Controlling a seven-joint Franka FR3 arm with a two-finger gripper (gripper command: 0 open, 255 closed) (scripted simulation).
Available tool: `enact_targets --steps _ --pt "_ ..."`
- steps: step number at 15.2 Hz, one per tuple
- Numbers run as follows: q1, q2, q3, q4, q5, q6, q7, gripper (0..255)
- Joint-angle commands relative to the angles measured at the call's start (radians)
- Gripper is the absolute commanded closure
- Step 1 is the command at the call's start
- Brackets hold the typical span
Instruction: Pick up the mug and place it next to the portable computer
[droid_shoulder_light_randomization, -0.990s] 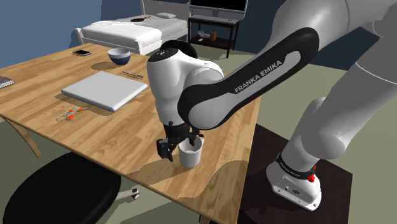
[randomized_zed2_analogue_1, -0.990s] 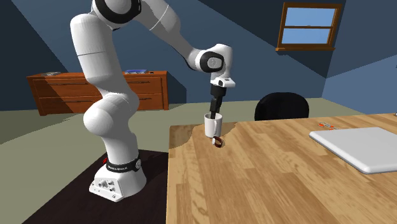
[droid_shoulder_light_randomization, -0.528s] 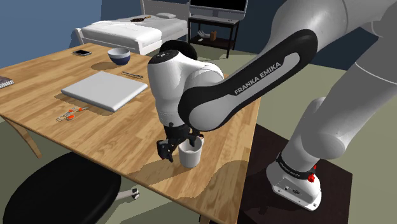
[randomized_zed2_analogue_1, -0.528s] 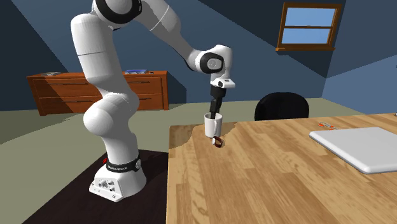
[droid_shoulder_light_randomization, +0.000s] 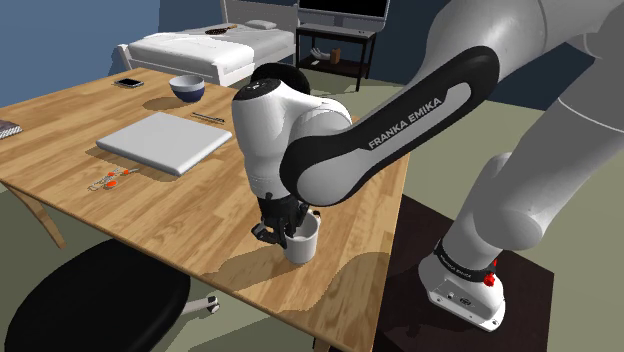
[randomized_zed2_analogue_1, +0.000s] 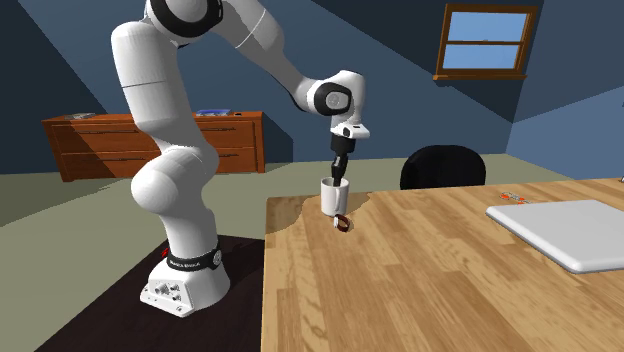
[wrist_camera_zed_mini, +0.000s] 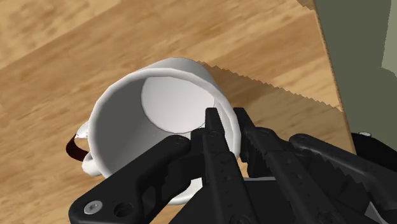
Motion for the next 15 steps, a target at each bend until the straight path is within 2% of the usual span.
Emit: enact_targets --steps 1,15 --pt "0.000 0.000 0.000 0.000 0.000 0.000 0.000 255" --pt "0.005 -0.100 -0.031 0.099 0.040 -0.188 -0.035 255"
